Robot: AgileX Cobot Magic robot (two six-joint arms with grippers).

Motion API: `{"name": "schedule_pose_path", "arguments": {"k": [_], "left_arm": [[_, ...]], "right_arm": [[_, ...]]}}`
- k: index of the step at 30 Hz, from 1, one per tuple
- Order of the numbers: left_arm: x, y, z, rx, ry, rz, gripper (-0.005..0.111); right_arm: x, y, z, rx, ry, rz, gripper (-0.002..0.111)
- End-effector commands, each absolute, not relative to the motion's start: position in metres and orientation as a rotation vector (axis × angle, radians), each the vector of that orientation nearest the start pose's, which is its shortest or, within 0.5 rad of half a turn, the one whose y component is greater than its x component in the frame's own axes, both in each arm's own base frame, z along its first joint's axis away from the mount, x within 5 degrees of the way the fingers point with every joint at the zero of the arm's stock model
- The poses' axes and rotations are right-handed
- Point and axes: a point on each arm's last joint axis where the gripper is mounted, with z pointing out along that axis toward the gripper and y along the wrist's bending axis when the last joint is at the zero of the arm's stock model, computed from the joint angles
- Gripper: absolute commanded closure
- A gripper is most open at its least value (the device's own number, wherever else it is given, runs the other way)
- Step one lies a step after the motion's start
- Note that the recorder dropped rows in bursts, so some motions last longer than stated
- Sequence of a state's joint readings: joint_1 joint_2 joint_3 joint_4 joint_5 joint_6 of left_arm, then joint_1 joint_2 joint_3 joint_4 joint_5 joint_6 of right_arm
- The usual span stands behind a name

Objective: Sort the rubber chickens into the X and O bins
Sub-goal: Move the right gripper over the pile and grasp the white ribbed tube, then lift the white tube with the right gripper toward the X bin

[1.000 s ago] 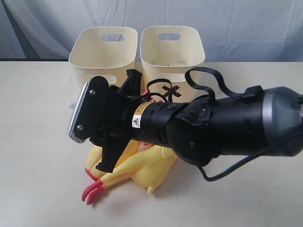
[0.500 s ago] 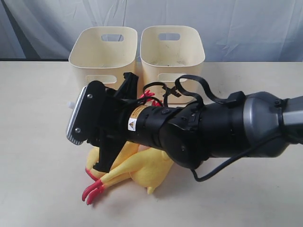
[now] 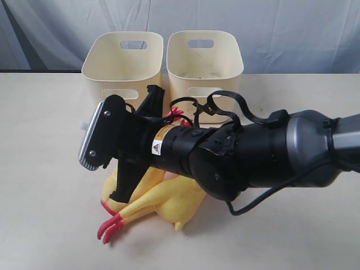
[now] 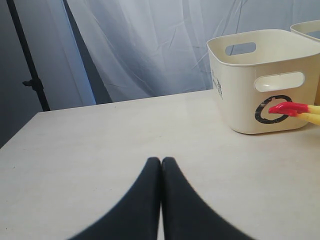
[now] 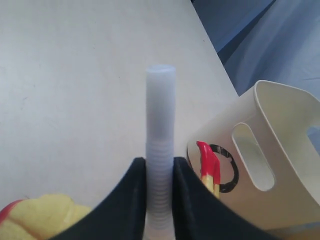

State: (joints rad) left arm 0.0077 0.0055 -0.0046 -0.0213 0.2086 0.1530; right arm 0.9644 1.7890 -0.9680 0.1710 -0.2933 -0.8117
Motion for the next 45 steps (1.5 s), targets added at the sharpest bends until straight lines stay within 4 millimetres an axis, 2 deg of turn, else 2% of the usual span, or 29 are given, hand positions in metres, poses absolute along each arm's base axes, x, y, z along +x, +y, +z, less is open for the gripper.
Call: {"name": "schedule_pose_path", "arguments": {"k": [1, 6, 12, 17, 21, 23, 29, 34, 45], "left_arm": [[0.056, 0.0, 0.195, 0.106, 1.686, 0.099, 0.107], [0.056, 0.0, 0.195, 0.106, 1.686, 0.099, 0.107], [0.056, 0.0, 0.195, 0.106, 1.686, 0.099, 0.107], [0.056, 0.0, 0.195, 0.106, 1.686, 0.099, 0.107], [0.056, 0.0, 0.195, 0.106, 1.686, 0.099, 0.107], [0.056, 0.0, 0.195, 0.106, 1.686, 0.099, 0.107], [0.056, 0.0, 0.195, 0.106, 1.686, 0.099, 0.107], [0.056, 0.0, 0.196, 0.108, 1.672, 0.104, 0.107], [0.056, 0.0, 0.196, 0.108, 1.672, 0.104, 0.107]], "right_arm": [[0.221, 0.312, 0.211, -1.397, 1.383, 0.156, 0.109], [0.217, 0.301, 0.247, -1.251, 1.402, 0.207, 0.109], [0.211, 0.293, 0.274, -1.198, 1.362, 0.225, 0.109], [0.205, 0.282, 0.305, -1.155, 1.242, 0.19, 0.109], [0.209, 0.28, 0.318, -1.032, 1.145, 0.157, 0.109], [0.214, 0.28, 0.318, -0.985, 1.104, 0.088, 0.109], [0.236, 0.278, 0.301, -0.906, 1.067, -0.131, 0.109], [0.267, 0.261, 0.285, -0.854, 1.095, -0.232, 0.109], [0.303, 0.236, 0.285, -0.648, 1.16, -0.128, 0.109]]}}
